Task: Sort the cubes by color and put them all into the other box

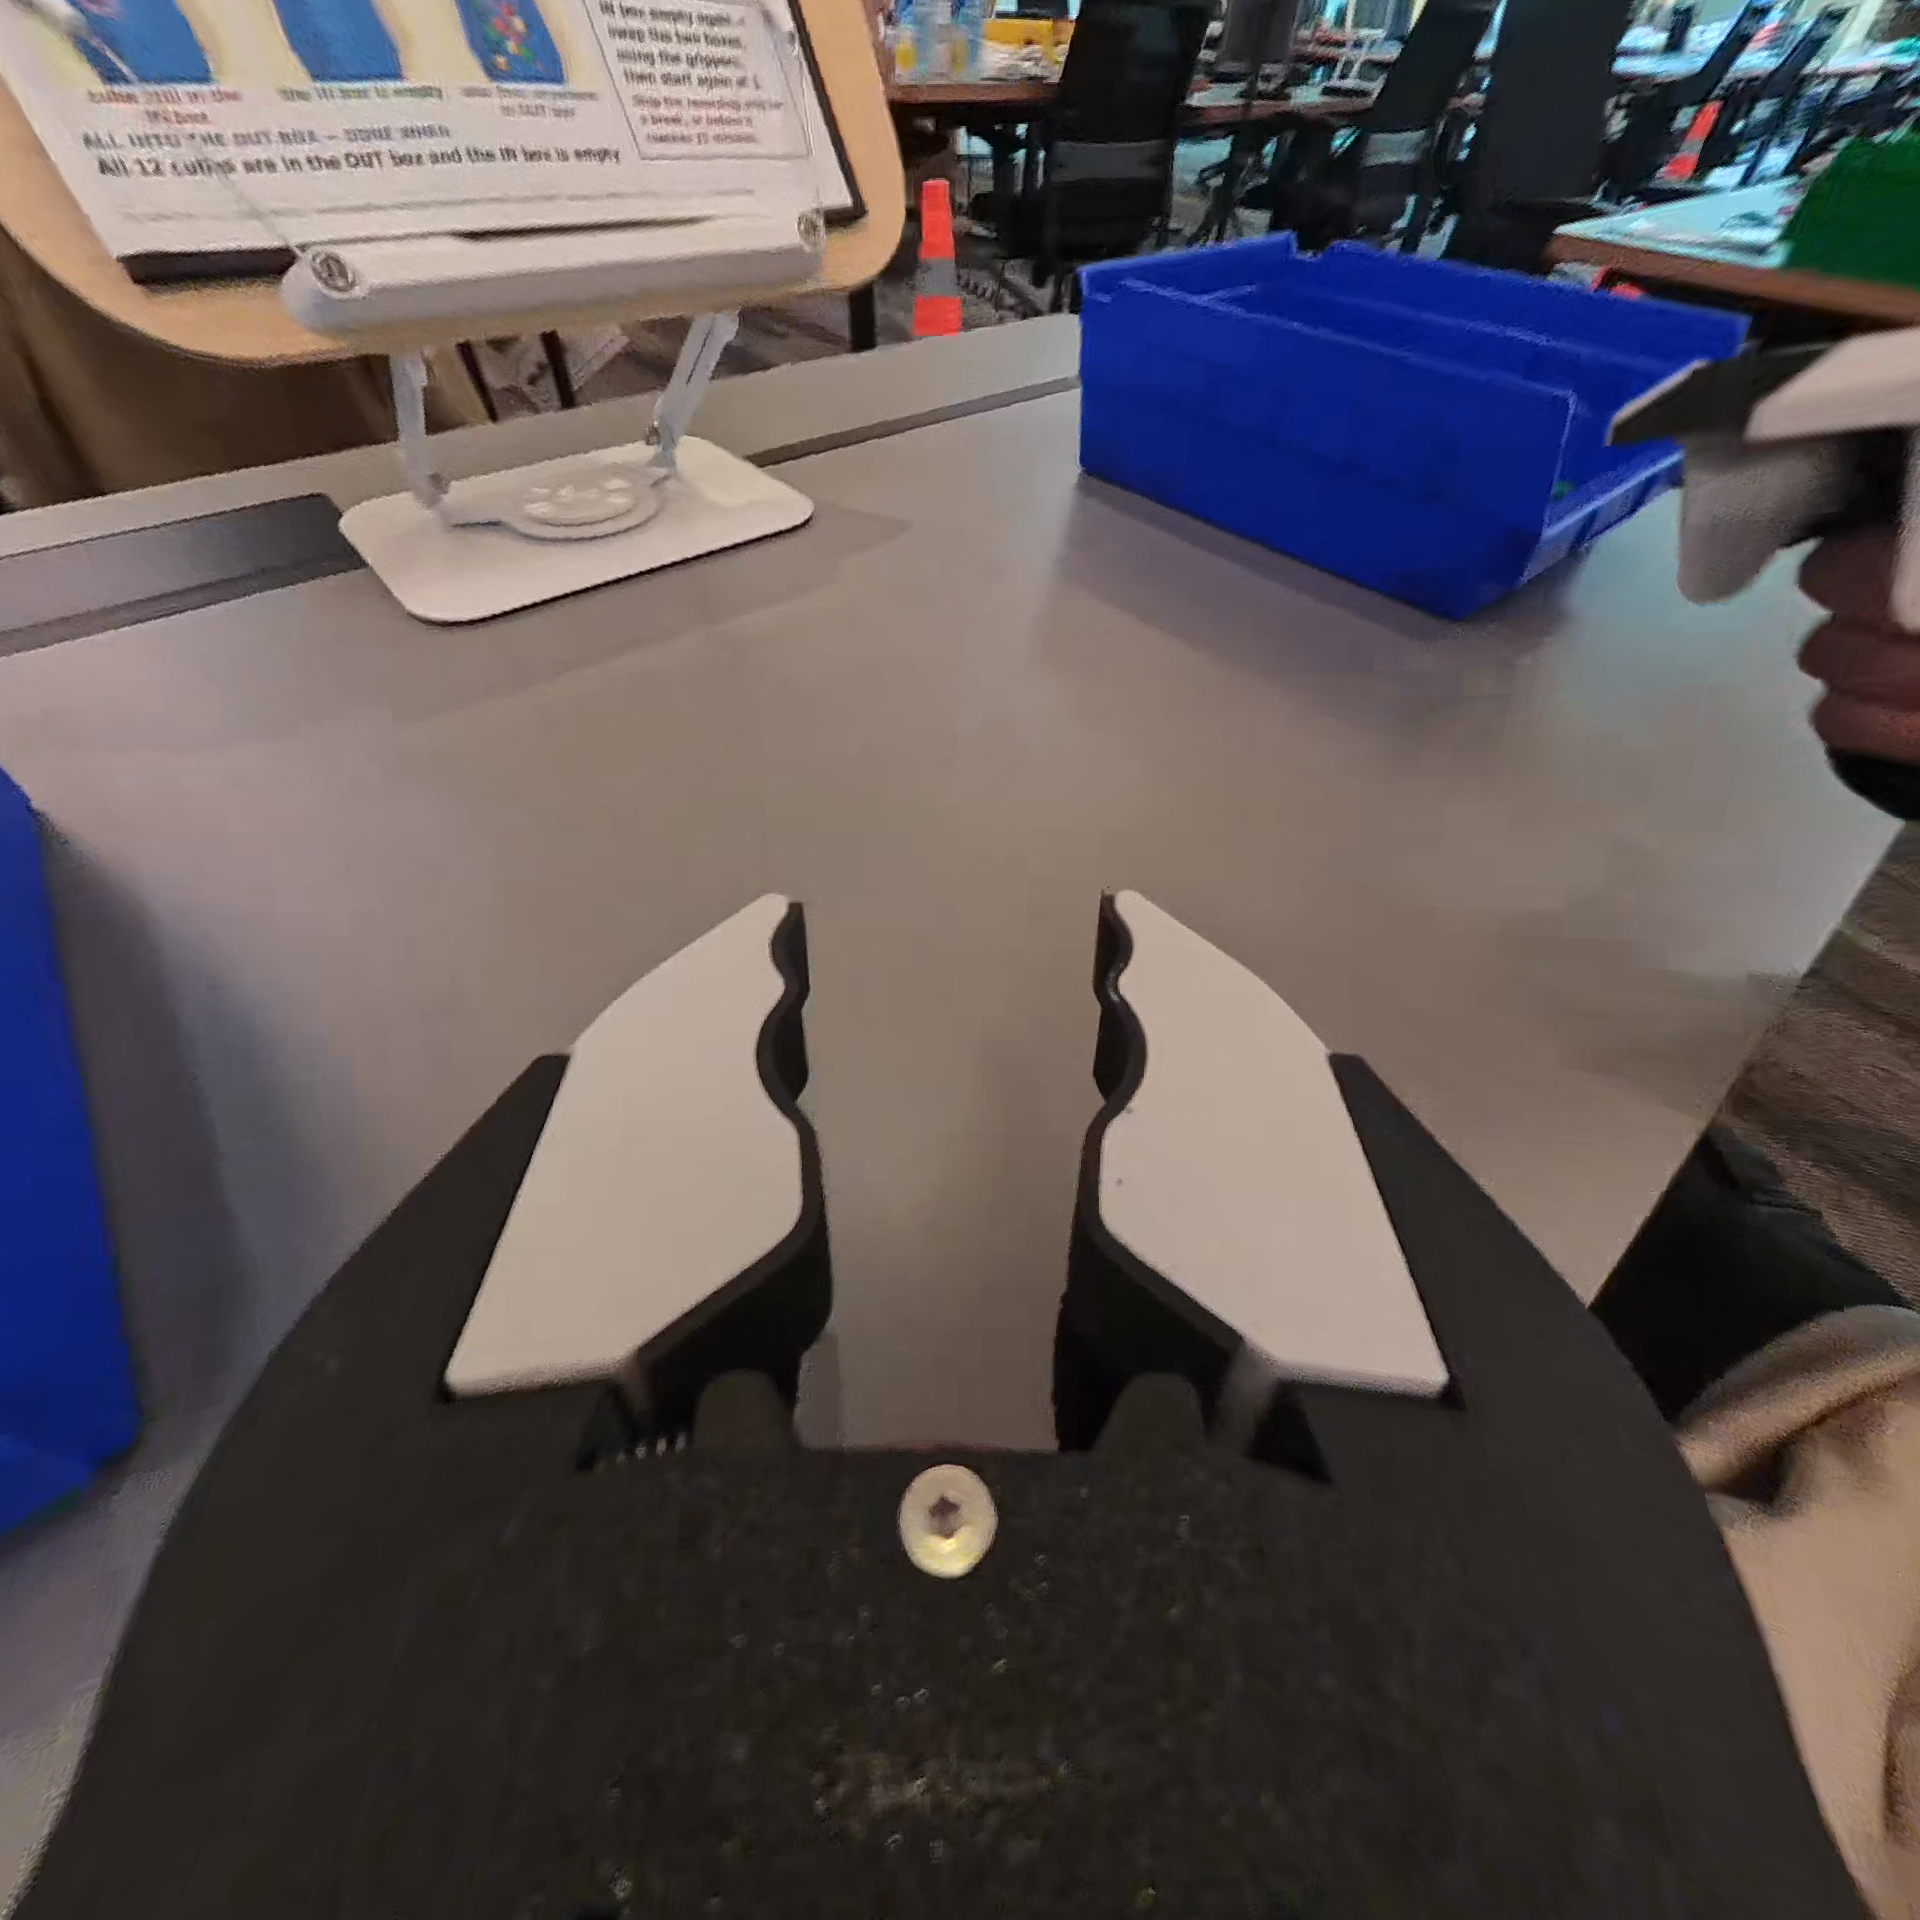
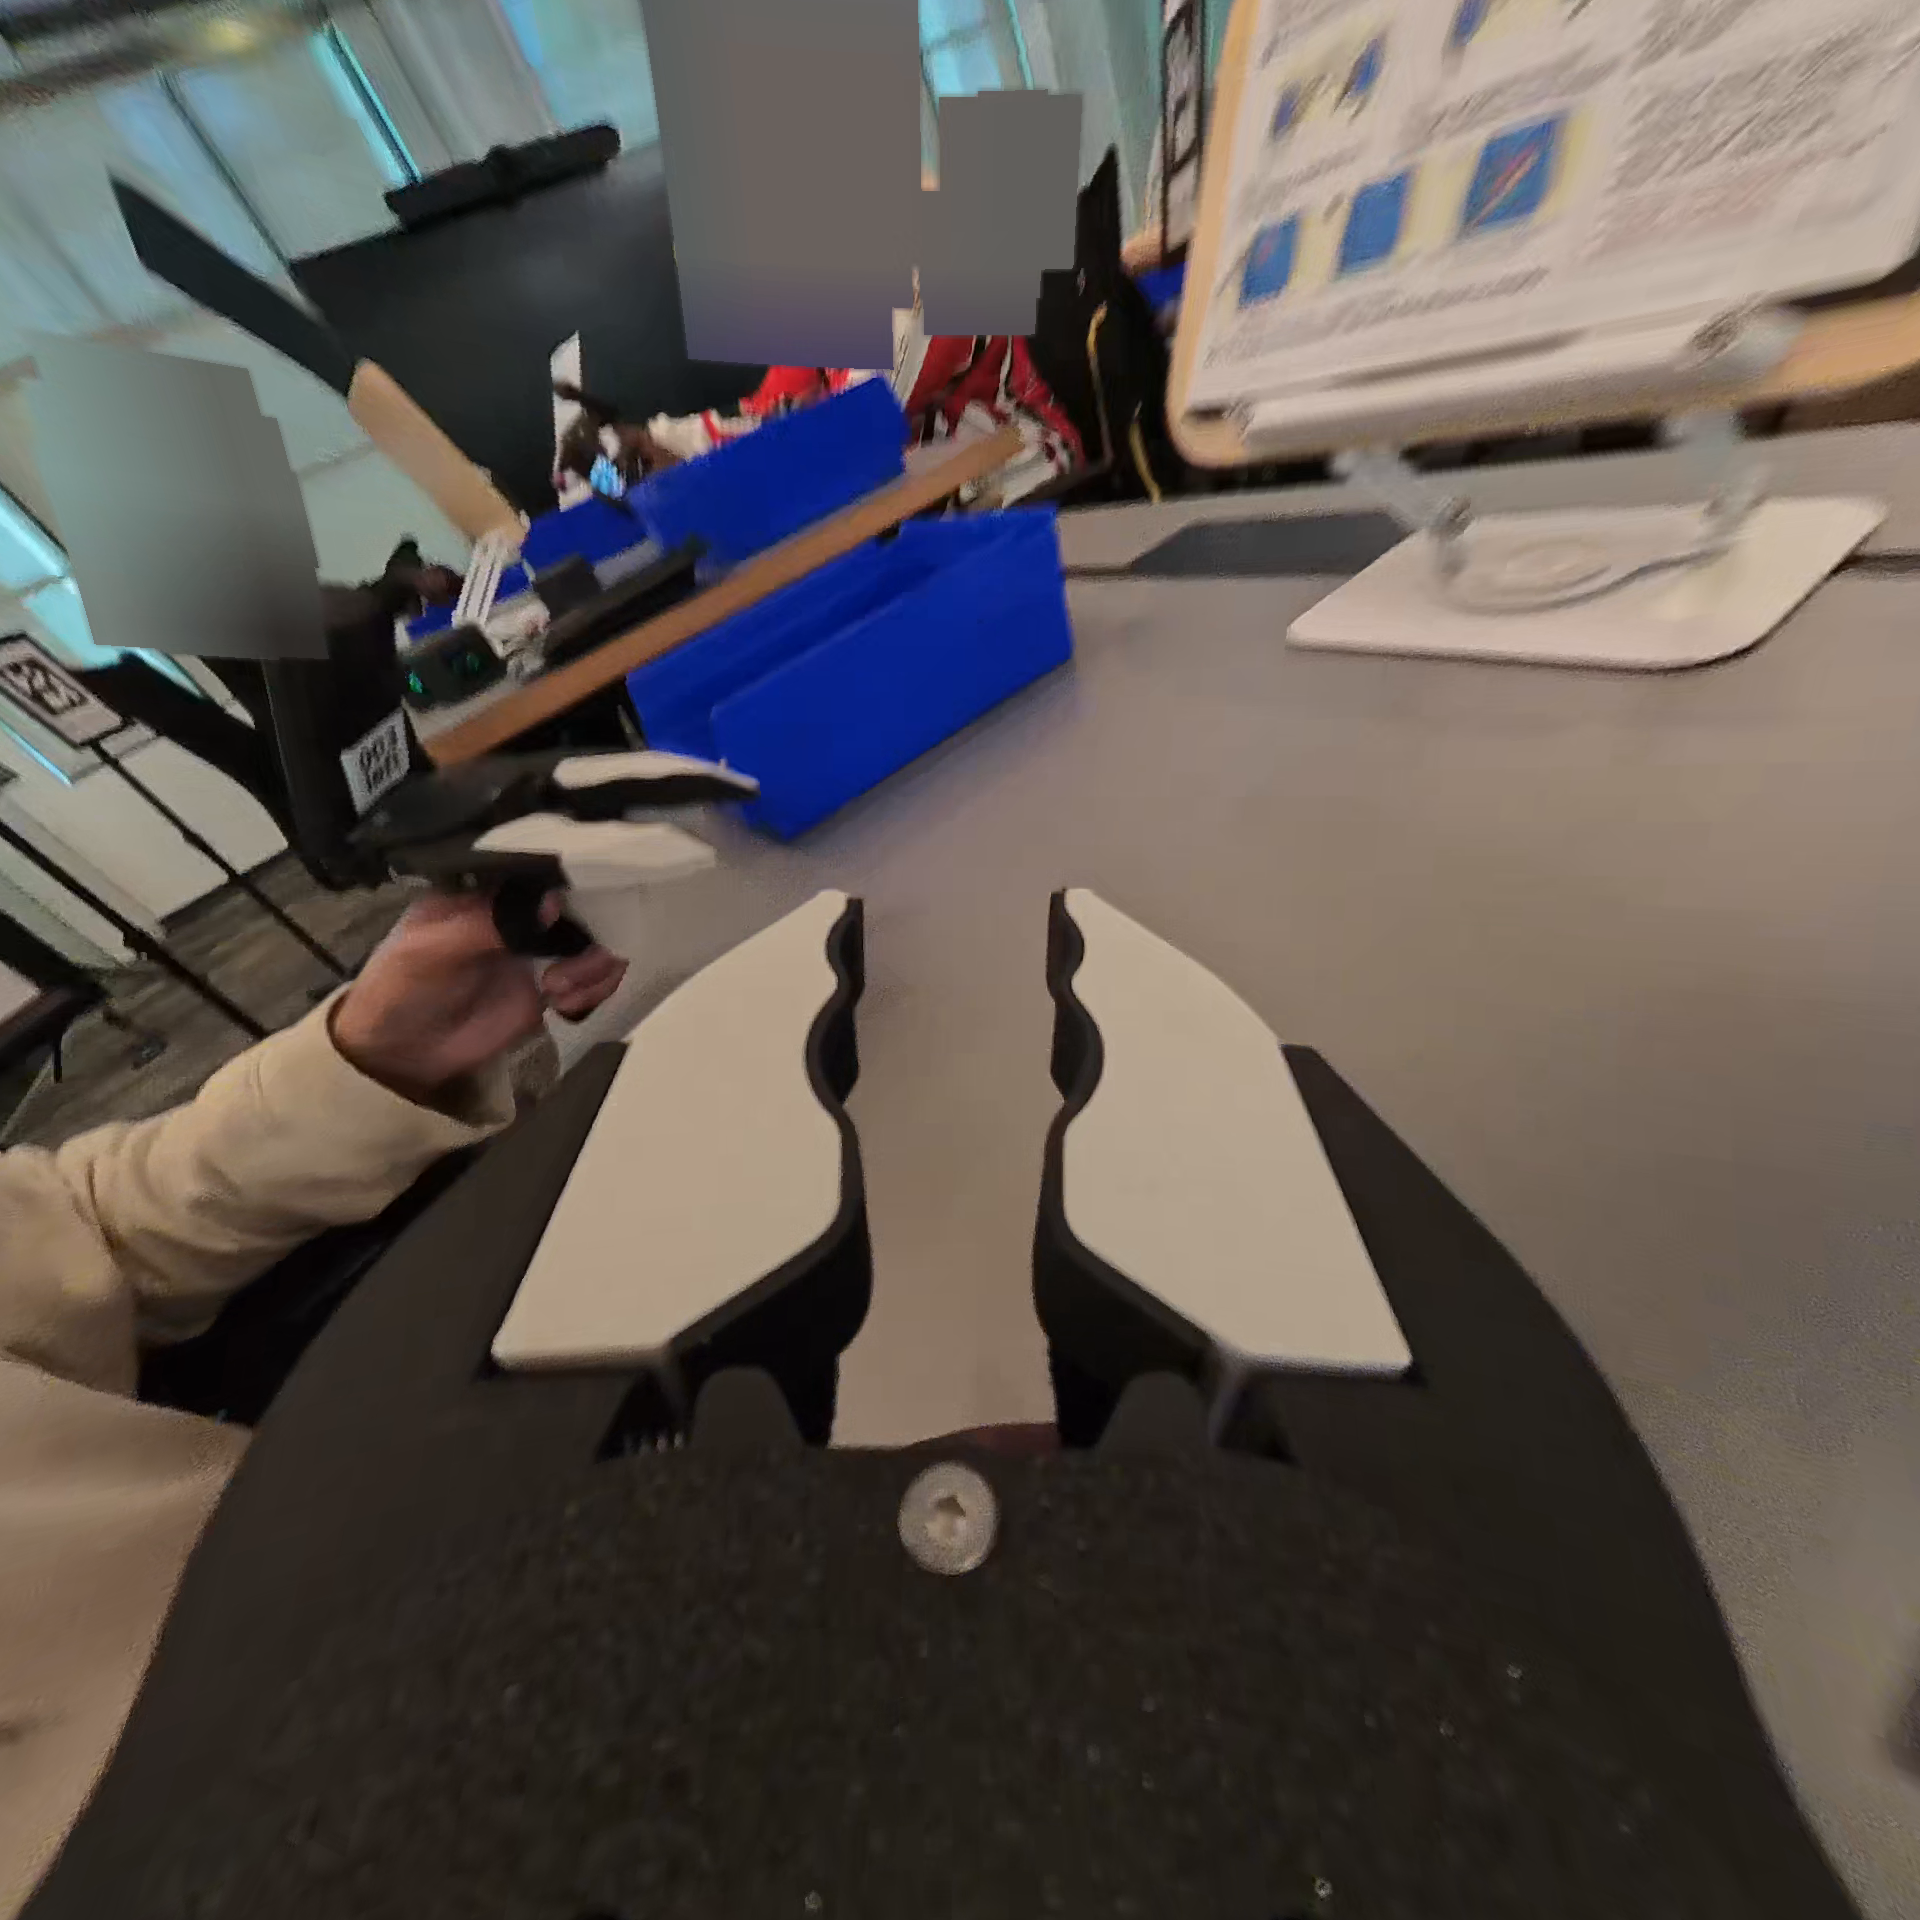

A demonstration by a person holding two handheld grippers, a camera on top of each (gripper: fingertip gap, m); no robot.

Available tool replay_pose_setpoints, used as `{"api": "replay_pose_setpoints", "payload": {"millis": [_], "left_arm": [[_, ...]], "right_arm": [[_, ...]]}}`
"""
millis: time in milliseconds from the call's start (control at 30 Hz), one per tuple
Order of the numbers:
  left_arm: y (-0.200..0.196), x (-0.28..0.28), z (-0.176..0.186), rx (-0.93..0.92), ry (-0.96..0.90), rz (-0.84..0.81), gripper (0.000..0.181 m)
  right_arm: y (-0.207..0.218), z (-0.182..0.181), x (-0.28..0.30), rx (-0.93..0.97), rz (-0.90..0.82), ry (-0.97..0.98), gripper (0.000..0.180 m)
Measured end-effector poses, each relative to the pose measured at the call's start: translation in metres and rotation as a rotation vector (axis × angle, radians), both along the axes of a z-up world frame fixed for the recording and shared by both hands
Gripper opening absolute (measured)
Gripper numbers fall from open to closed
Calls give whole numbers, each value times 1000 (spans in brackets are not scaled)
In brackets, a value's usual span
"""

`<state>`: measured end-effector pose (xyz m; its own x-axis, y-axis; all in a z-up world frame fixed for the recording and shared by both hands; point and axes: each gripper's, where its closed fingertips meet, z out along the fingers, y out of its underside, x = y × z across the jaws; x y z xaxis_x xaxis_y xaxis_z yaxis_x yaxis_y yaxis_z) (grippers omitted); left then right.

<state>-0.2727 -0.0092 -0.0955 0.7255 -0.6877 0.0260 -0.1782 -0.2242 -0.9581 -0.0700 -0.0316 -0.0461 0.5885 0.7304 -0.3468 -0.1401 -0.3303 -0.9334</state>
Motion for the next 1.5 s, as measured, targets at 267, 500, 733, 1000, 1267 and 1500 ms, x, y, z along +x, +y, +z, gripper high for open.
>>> {"api": "replay_pose_setpoints", "payload": {"millis": [267, 500, 733, 1000, 1267, 1500], "left_arm": [[9, -13, -21, -76, 0, 94, 59], [7, -17, -27, -153, -57, 59, 59], [34, -105, 44, -71, 50, 232, 47], [170, -203, 8, -457, 450, 253, 51], [212, -191, -86, -666, 678, 129, 40], [203, -207, -70, -626, 637, 147, 22]], "right_arm": [[-17, -40, -31, 71, -117, -123, 33], [-11, -52, -23, 42, -145, -173, 33], [-15, -48, -26, -34, -74, -91, 33], [-2, -56, -28, -114, -27, -54, 33], [1, -62, -39, -139, 1, -73, 33], [1, -69, -36, -178, 11, -61, 33]]}}
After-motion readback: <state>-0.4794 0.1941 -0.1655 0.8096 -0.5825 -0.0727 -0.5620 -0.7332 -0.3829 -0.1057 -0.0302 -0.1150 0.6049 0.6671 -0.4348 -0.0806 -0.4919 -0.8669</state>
